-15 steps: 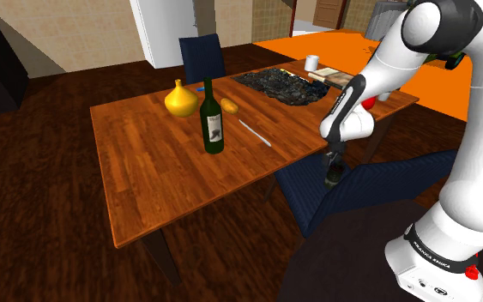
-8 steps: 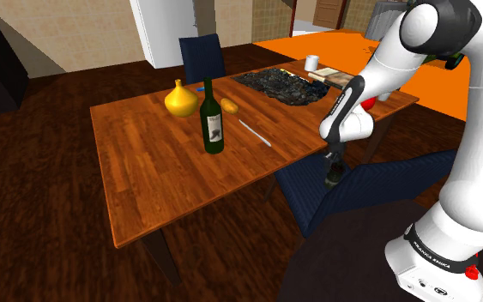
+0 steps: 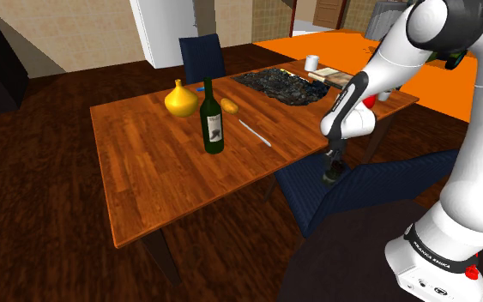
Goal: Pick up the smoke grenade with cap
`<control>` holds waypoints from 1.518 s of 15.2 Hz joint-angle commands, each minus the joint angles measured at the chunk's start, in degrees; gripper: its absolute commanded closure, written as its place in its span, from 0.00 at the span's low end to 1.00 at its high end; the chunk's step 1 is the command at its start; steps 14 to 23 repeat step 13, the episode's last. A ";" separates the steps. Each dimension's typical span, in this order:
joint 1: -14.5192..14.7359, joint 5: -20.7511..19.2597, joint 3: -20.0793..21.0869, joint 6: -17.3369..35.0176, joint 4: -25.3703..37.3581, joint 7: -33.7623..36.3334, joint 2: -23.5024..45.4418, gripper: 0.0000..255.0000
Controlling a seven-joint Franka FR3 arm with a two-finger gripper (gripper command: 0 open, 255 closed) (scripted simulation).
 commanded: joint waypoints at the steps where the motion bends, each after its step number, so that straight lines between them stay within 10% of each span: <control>1: 0.65 -0.69 -0.77 -1.41 -0.52 0.48 -1.91 1.00; 23: 2.94 -4.80 -3.91 -8.60 -2.01 3.05 -10.77 1.00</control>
